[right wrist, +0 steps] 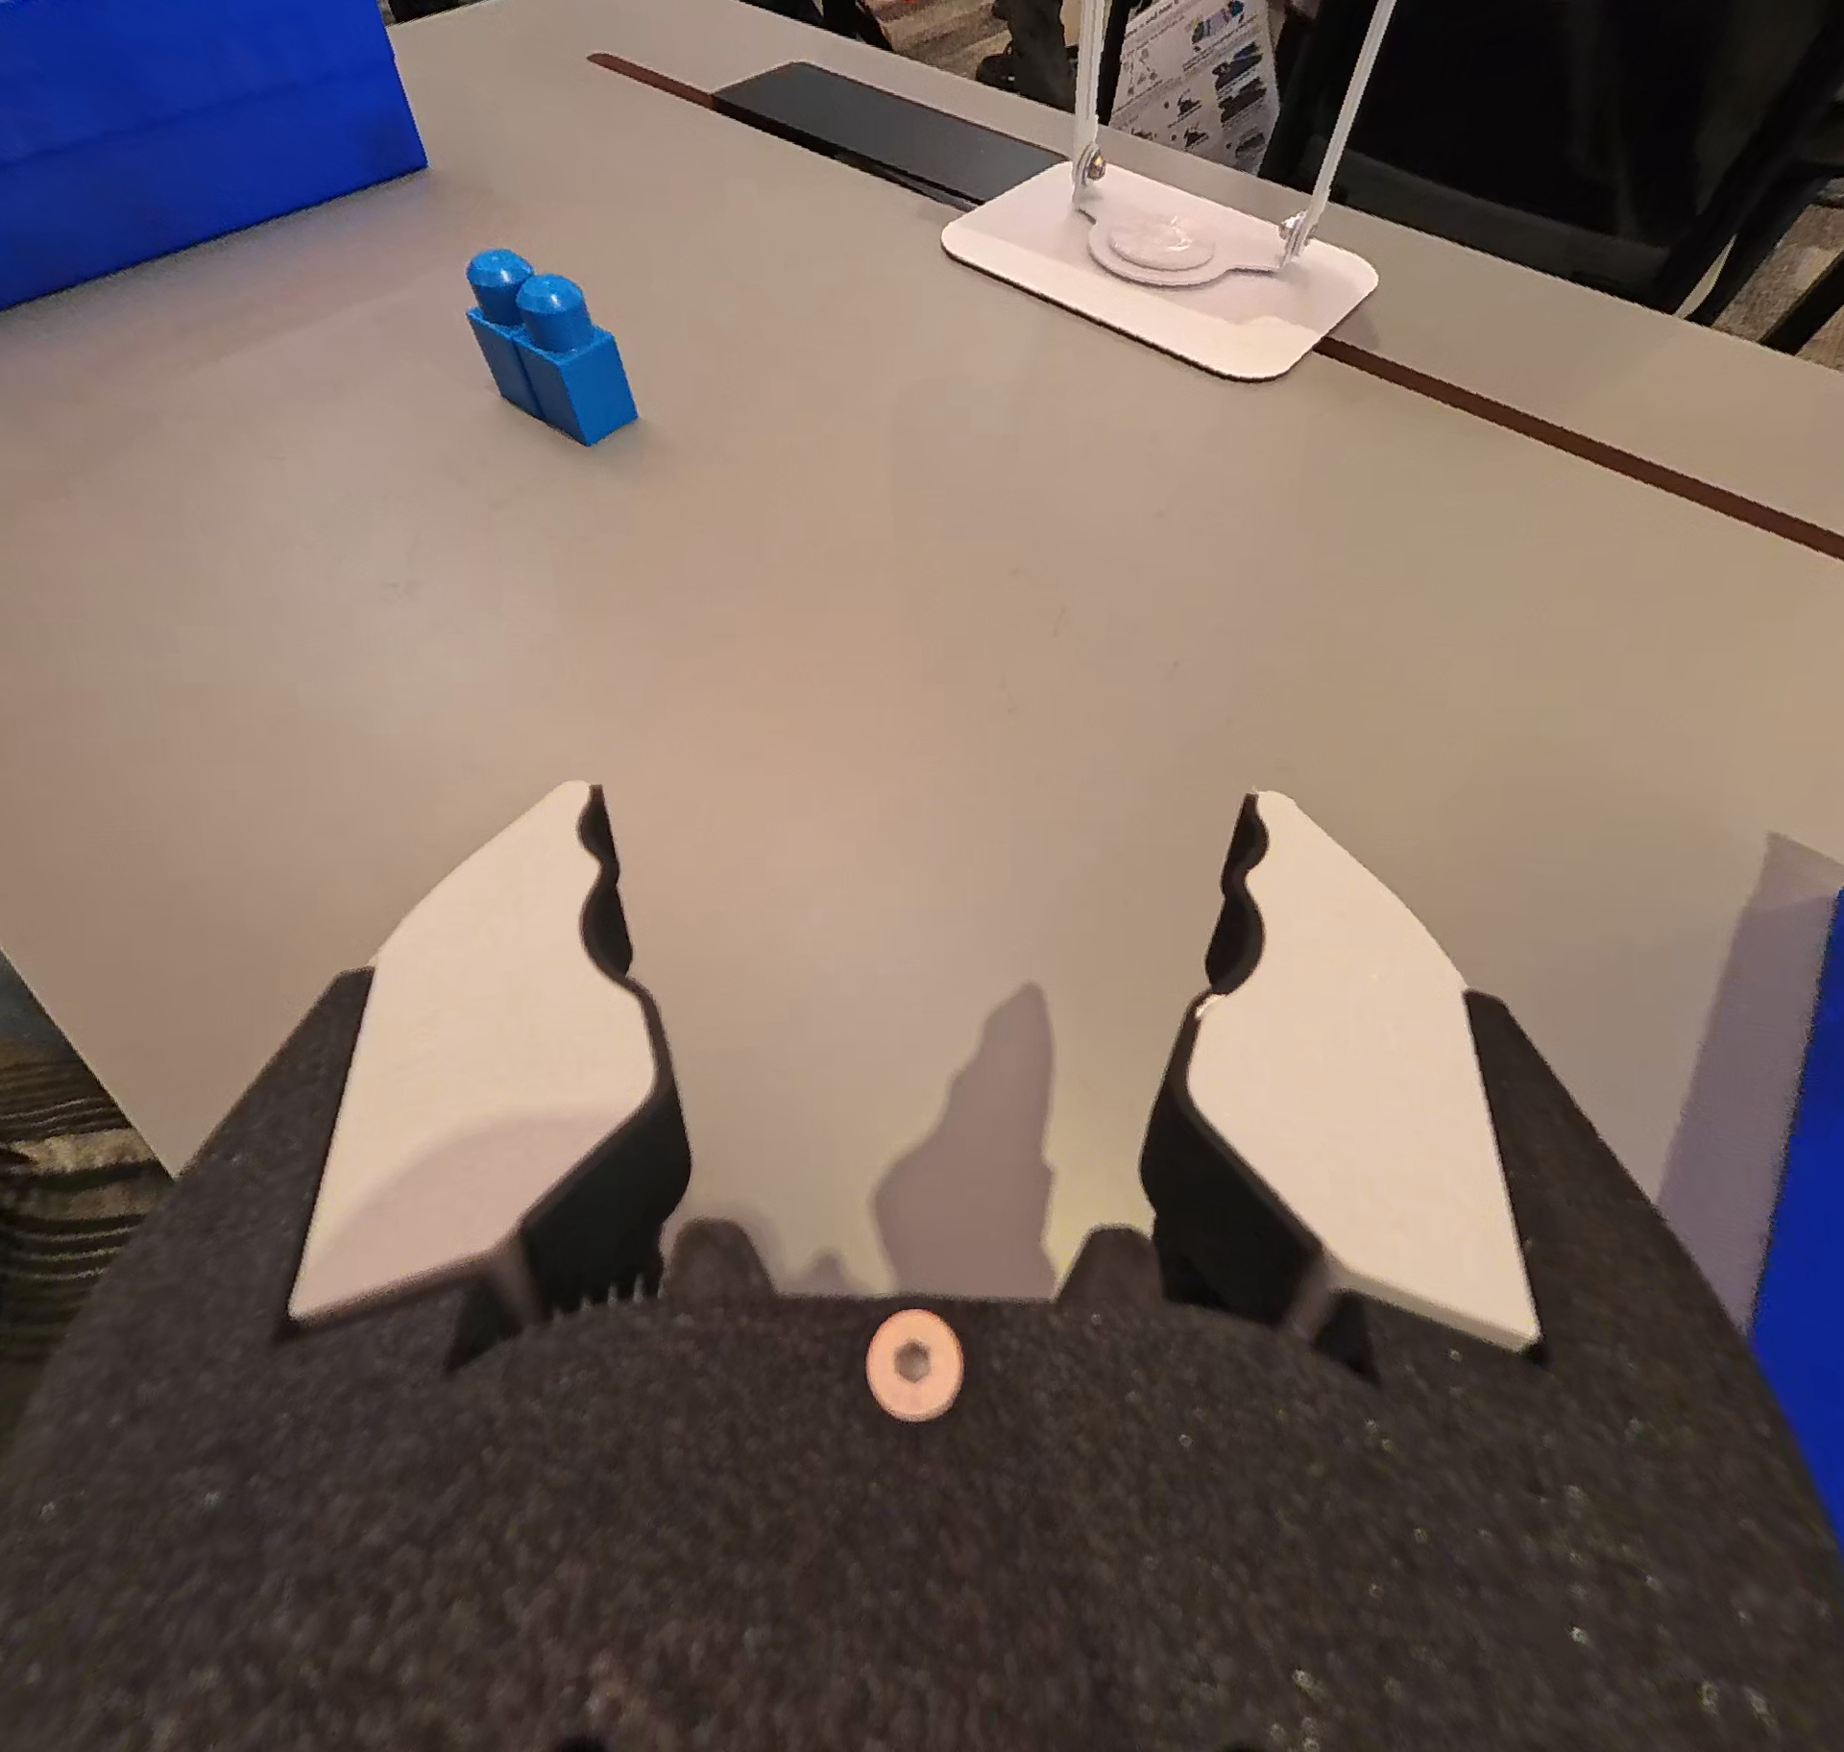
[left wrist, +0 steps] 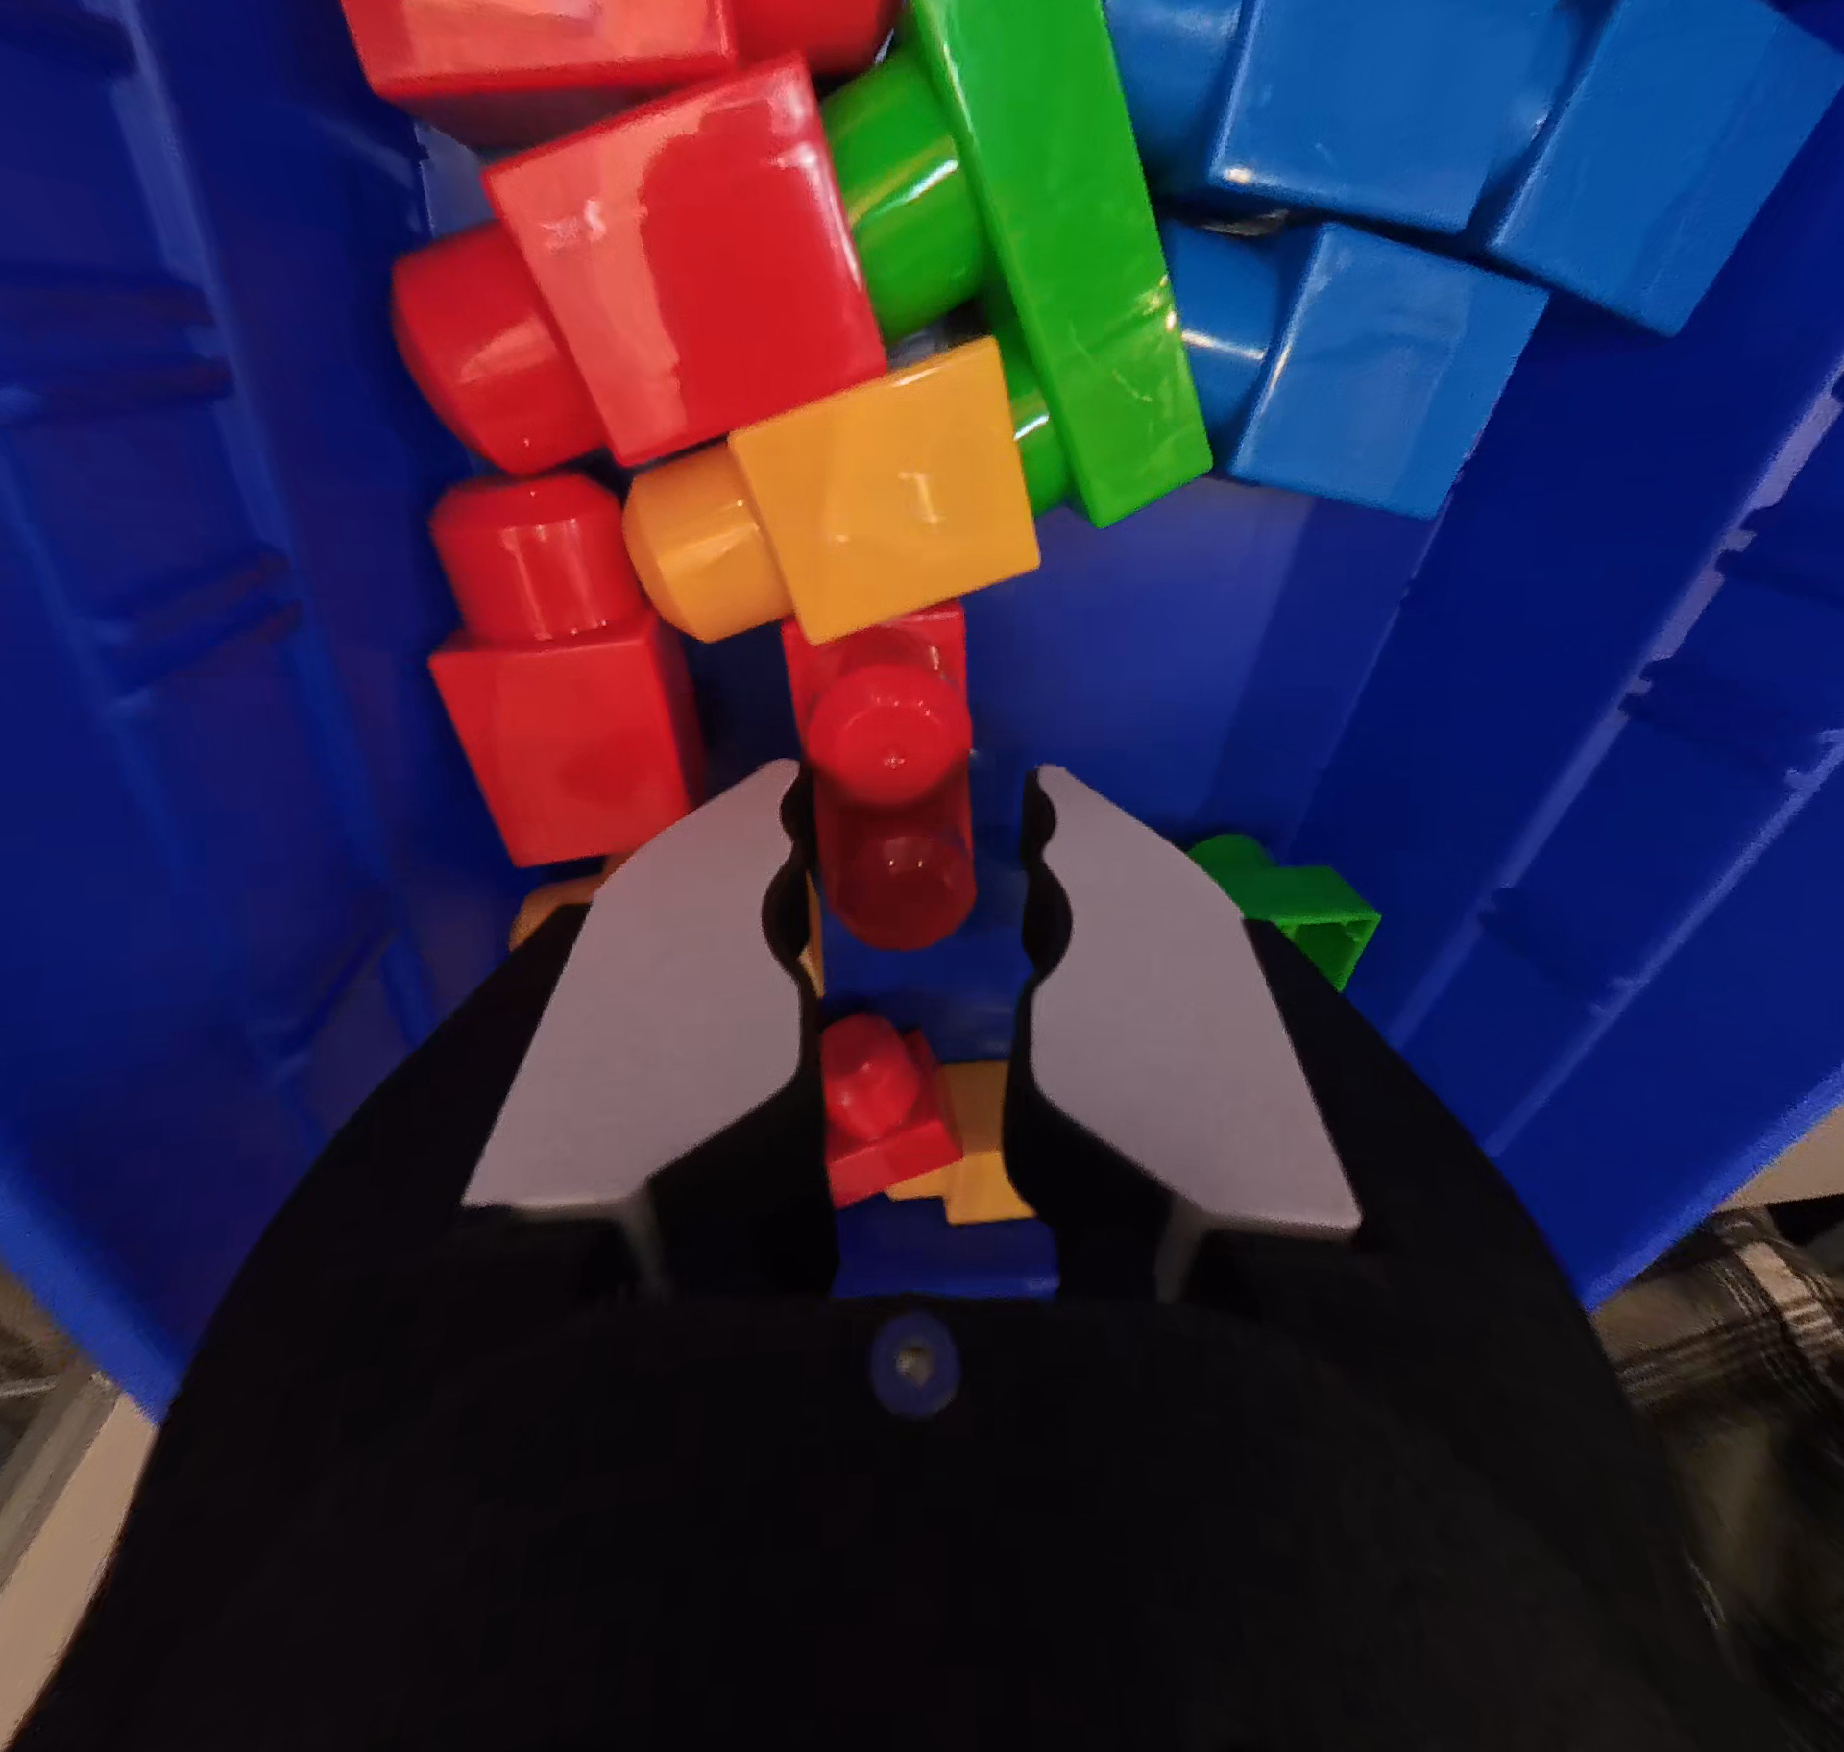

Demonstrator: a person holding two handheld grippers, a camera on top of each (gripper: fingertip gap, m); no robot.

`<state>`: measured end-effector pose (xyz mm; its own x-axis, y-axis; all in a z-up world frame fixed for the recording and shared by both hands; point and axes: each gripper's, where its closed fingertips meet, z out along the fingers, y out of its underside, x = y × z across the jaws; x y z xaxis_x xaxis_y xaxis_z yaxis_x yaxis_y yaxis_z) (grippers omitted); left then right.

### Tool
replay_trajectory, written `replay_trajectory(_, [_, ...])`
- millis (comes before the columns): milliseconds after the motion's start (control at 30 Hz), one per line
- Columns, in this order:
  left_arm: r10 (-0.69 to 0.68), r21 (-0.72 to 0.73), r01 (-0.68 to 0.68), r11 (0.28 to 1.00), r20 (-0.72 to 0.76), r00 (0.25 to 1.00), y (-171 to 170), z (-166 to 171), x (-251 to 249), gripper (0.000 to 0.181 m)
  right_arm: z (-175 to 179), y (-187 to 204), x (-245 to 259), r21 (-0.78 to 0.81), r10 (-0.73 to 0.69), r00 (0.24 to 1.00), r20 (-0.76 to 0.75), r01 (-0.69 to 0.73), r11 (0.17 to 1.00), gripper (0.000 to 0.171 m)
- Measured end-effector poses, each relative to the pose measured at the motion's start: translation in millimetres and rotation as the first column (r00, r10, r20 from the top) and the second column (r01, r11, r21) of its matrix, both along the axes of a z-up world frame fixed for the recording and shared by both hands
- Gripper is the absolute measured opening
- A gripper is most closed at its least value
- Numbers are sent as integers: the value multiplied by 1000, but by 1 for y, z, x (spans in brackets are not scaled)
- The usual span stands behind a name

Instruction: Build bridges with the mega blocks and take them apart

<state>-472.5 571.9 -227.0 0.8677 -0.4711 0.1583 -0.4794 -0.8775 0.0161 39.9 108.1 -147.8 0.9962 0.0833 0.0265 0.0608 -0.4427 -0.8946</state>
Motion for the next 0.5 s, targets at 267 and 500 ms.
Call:
replay_trajectory(267, [-33, 67, 35, 997, -23, 999, 5, -2, -4, 28, -2, 1, -1, 4, 1, 1000, -5, -1, 1000, 114])
replay_trajectory(500, [-111, 75, 121, 990, -119, 987, -4, -12, -10, 55, -1, -1, 0, 9, -2, 1000, -5, 2, 1000, 114])
